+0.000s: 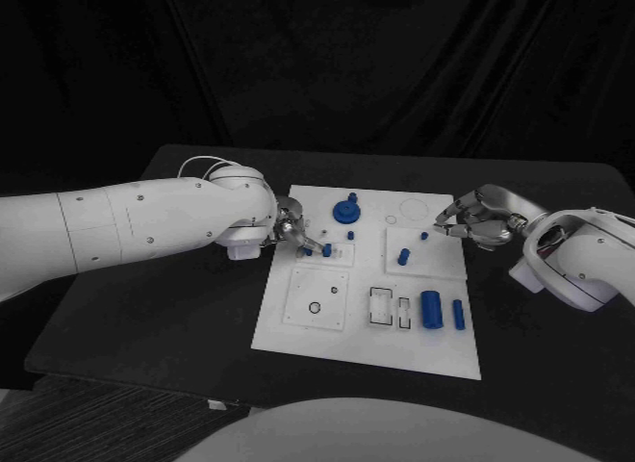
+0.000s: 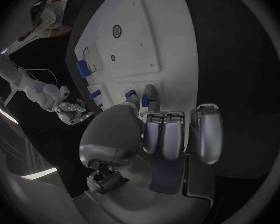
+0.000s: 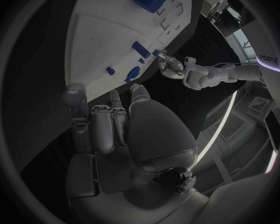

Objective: Assemble the parts on the task board

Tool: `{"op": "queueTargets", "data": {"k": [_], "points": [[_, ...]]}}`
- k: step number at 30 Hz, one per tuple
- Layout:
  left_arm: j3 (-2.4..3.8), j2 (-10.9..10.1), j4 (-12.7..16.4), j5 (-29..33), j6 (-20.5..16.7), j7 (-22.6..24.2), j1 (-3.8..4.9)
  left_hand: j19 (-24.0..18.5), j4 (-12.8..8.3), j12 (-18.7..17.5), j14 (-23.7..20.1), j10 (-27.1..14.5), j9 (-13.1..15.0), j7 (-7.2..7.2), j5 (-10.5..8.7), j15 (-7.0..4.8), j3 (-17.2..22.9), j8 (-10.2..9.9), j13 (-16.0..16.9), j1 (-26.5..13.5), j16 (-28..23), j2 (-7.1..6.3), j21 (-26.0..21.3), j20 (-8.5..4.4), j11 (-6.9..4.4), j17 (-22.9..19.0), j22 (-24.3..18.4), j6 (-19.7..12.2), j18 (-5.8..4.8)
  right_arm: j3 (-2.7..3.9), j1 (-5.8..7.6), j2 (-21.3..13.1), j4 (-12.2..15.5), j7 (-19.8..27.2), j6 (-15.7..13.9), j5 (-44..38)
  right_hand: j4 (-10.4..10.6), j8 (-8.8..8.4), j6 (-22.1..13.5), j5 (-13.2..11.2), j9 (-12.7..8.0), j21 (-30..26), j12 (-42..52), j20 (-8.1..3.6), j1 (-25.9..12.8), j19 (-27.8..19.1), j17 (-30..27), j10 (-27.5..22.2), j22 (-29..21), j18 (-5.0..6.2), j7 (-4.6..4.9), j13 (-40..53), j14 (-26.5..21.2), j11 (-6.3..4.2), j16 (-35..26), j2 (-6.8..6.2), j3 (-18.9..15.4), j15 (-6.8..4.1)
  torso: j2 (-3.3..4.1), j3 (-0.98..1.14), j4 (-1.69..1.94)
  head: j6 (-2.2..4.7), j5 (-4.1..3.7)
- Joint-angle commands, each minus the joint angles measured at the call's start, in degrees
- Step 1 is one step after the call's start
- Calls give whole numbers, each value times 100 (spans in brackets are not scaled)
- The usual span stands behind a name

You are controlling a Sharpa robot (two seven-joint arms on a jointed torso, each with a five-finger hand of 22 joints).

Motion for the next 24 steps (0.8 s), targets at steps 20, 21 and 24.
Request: {"op": "queueTargets", "data": {"k": [20, 21, 24], "points": [[5, -85, 159, -14, -131, 86, 5, 262, -17, -4, 665, 629, -126, -2, 85, -55, -124, -110, 1461, 136, 58, -34, 102, 1, -89, 1514, 1358, 104, -213, 4, -28, 22, -38, -139, 96, -28, 16, 16, -39, 68, -53, -151, -132, 9, 194, -37, 559, 56, 574, 186, 15, 327, 28, -61, -72, 122, 133, -28, -4, 2, -1, 0, -5], [5, -90, 162, -14, -130, 85, 6, 262, -22, -4, 665, 629, -130, -6, 89, -56, -123, -106, 1461, 149, 58, -35, 101, 1, -90, 1514, 1358, 127, -213, 4, -30, 25, -40, -140, 99, -28, 19, 18, -35, 69, -53, -162, -135, 10, 195, -42, 556, 52, 572, 187, 16, 324, 26, -59, -75, 122, 136, -27, -4, 2, 0, 0, -1], [5, -106, 173, -14, -136, 83, 11, 262, -22, -4, 665, 629, -131, -6, 90, -56, -123, -106, 1461, 150, 58, -35, 101, 1, -91, 1514, 1358, 130, -213, 4, -33, 31, -45, -142, 104, -28, 19, 18, -35, 69, -53, -162, -135, 10, 195, -42, 556, 52, 572, 187, 16, 324, 26, -59, -75, 122, 136, -27, -1, -1, 0, 0, 3]]}}
